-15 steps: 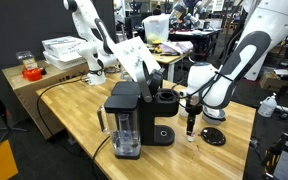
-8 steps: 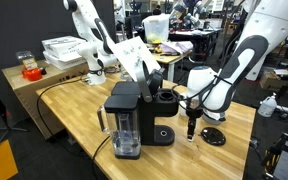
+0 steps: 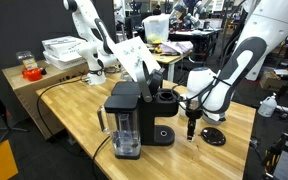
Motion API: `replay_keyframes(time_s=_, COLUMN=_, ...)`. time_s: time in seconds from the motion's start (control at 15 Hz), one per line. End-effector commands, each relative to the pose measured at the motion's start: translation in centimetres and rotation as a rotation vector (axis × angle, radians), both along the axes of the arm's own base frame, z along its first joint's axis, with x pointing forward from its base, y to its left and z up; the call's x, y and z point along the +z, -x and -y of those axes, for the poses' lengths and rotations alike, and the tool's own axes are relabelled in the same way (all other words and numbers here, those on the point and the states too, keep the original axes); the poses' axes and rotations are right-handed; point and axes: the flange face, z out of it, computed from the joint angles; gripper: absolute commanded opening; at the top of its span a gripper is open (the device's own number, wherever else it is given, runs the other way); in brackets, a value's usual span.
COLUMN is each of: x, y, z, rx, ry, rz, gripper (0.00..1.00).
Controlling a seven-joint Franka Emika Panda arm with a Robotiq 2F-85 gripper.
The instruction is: Get the packaged object and put it in the grey pot
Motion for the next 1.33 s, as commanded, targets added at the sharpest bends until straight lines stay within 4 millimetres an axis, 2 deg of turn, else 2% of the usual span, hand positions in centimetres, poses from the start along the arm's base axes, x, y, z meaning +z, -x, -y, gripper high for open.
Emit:
replay_keyframes(time_s=0.0, x=-0.3, y=-0.4, z=0.4, rx=-0.015, ry=-0.009, rz=-0.008, gripper=1.00)
replay_keyframes(time_s=0.93, x=-1.9, y=-1.2, z=0.5, rx=-0.013, ry=-0.015, rz=-0.043, gripper=1.00)
replay_keyframes(time_s=1.27, x=-2.0, y=-0.9, z=0.5, rx=-0.011, ry=-0.012, rz=-0.057, gripper=1.00)
